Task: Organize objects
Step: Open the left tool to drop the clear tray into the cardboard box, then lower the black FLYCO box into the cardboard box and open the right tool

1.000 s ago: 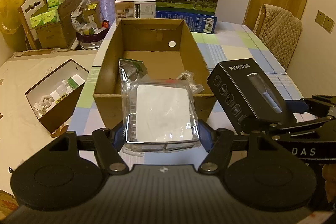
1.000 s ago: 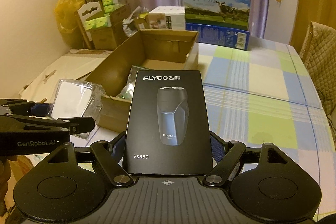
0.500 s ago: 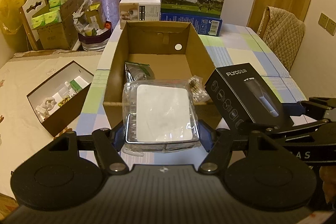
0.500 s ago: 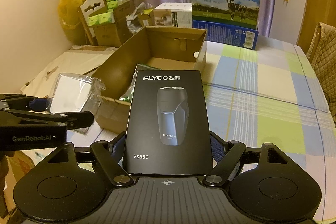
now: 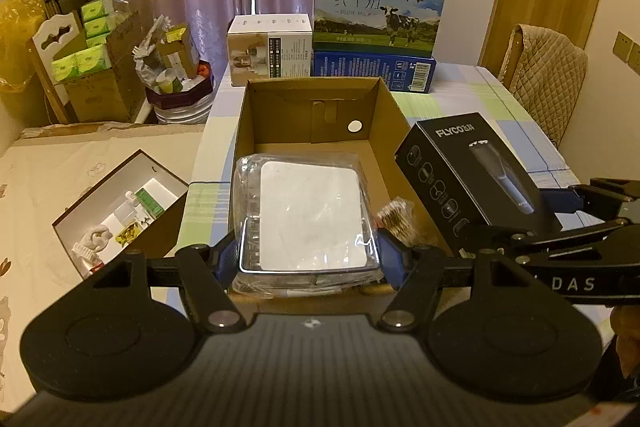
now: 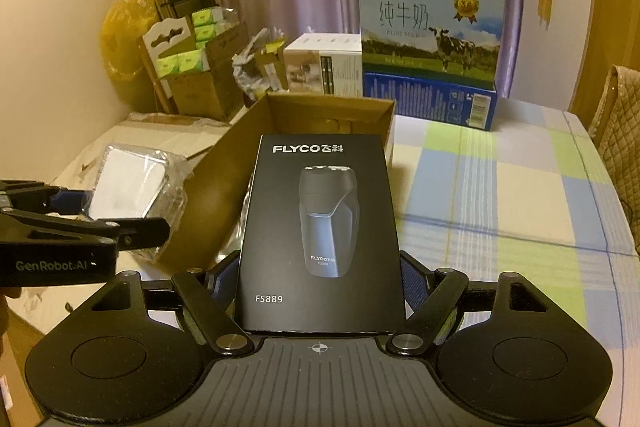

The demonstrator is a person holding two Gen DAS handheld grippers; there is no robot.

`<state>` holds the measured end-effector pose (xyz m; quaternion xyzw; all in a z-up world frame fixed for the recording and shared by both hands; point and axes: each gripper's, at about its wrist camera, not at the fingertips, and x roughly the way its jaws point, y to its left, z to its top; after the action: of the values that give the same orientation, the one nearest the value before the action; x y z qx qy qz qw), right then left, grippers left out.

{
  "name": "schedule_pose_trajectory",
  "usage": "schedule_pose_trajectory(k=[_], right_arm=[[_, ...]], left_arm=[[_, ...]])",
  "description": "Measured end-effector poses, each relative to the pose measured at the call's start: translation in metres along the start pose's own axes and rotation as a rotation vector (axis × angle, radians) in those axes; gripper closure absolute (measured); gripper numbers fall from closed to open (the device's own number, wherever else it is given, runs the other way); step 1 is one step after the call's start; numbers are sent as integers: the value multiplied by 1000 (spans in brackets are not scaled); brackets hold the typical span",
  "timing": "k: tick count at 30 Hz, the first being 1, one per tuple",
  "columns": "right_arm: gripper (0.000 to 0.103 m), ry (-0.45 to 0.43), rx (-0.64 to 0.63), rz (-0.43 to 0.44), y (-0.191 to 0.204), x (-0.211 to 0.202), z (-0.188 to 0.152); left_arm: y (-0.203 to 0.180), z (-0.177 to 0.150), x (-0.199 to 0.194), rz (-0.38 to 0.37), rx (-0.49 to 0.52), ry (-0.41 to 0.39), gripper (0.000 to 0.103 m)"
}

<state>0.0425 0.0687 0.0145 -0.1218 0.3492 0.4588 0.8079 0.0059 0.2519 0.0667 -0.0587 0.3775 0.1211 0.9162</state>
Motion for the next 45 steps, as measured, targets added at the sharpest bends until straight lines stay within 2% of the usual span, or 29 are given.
schedule_pose_trajectory(k=[9,25,27,28,45], right_arm=[[27,18,20,4,-2,31,20],[27,28,45,-19,-17,56,30],[27,29,52,-21,-20,57,30],[27,29,56,-21,-20,57,31],[27,21,72,10,-16,51,33]], left_arm=[[12,18,33,-2,25,29,39],[19,34,70,-23,37,51,38],[19,38,75,-21,35,50,26],[19,39,76,-15,36,46,22],[28,29,59,20,24,49,23]])
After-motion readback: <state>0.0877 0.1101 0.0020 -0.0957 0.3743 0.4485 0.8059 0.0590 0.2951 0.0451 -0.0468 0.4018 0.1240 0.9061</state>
